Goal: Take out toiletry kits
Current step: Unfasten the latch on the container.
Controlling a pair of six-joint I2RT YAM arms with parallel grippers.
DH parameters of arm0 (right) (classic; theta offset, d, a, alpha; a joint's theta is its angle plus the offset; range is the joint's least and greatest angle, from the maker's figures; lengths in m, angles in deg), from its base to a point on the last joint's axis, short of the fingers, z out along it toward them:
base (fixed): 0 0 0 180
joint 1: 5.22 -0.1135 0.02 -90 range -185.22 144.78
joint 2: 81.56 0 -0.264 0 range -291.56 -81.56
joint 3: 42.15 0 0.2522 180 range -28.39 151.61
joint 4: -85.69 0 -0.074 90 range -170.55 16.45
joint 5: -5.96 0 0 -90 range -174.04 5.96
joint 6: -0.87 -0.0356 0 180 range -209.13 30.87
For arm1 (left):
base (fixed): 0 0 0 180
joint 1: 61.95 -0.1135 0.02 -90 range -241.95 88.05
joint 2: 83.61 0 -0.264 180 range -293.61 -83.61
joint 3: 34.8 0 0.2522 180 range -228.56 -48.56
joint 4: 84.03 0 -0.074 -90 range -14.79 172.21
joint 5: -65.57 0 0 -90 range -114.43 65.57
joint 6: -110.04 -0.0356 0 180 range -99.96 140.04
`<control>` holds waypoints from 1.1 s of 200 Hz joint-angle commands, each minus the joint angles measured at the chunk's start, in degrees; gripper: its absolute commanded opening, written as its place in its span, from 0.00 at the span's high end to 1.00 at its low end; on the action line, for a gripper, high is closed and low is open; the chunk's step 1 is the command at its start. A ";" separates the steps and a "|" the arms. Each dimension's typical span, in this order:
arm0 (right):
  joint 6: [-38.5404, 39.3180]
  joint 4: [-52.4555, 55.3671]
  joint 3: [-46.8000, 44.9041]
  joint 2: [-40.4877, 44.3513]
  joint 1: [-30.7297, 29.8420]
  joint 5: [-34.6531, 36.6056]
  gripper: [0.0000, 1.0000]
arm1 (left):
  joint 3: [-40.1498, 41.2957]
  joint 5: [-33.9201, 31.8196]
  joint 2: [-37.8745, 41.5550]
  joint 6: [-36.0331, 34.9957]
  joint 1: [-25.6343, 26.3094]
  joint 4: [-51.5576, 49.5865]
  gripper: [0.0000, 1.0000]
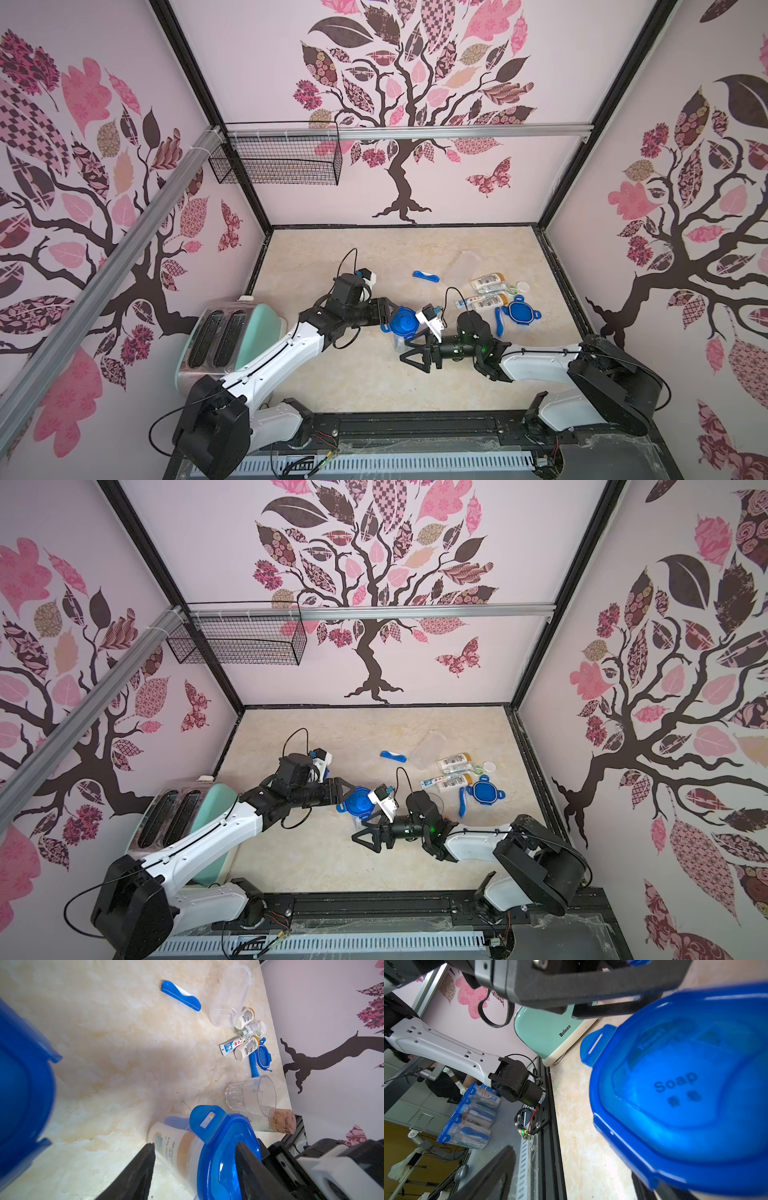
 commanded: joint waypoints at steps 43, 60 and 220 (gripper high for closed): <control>-3.34 -6.00 2.76 -1.73 -1.88 -1.24 0.13 | -1.44 -2.81 5.64 -0.79 0.07 -3.64 0.35; -3.78 -6.95 2.94 -2.20 -2.84 -0.84 0.13 | -1.35 -2.11 5.84 -0.62 0.15 -3.78 0.35; 1.95 0.21 0.24 2.12 -4.59 4.47 0.11 | 0.81 12.24 2.89 0.87 5.15 7.82 0.68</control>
